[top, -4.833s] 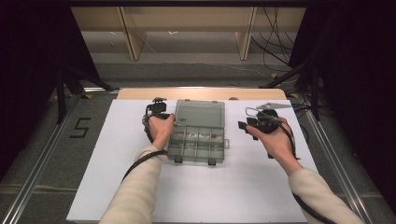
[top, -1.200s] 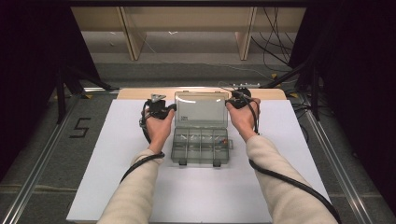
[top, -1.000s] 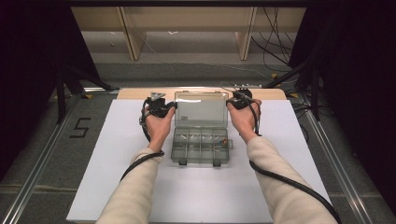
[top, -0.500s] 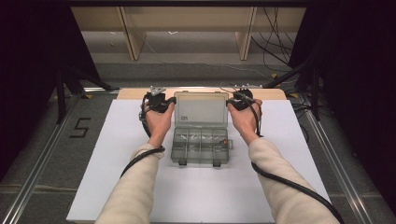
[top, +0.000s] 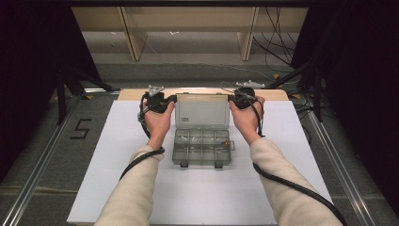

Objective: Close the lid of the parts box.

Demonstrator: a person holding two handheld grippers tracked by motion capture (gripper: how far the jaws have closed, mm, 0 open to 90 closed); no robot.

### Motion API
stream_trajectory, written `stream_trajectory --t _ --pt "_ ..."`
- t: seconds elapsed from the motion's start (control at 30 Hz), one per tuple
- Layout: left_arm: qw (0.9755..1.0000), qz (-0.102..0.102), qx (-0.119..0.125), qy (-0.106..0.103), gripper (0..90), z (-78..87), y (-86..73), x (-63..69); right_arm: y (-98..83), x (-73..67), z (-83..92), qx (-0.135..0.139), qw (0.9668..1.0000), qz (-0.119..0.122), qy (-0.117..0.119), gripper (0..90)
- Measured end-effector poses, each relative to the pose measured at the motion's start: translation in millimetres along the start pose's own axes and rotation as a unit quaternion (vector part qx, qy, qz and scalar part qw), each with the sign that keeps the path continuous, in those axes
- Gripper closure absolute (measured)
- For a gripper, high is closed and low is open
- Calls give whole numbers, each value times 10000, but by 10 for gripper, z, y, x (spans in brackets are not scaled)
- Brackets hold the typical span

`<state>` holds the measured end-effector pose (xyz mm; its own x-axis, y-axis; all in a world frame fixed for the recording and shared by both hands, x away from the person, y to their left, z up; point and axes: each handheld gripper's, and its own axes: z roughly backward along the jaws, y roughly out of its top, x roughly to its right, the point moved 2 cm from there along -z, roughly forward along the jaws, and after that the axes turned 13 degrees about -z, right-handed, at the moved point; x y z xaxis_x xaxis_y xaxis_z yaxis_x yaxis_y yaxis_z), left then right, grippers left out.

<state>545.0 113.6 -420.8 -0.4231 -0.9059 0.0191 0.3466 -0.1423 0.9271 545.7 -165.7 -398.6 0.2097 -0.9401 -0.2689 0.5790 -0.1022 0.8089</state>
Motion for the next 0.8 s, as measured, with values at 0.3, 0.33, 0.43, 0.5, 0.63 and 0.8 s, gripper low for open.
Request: stream_trajectory --t 0.3,0.33,0.43,0.5,0.63,0.8 --pt "9992 -373 -1 172 873 149 8 92 -40 -27 99 99 9998 139 45 859" --pt "9991 -384 8 177 873 162 8 101 -44 -28 117 128 9997 187 29 859" --pt "9985 -506 23 185 872 212 3 124 -66 -33 163 145 9997 207 71 859" --pt "9984 -530 45 191 872 242 -3 138 -88 -43 207 157 9996 224 101 859" --pt "9979 -601 87 203 873 290 -16 162 -124 -49 268 209 9993 290 129 860" --pt "9973 -693 122 206 873 355 -33 189 -161 -62 328 233 9992 290 152 862"
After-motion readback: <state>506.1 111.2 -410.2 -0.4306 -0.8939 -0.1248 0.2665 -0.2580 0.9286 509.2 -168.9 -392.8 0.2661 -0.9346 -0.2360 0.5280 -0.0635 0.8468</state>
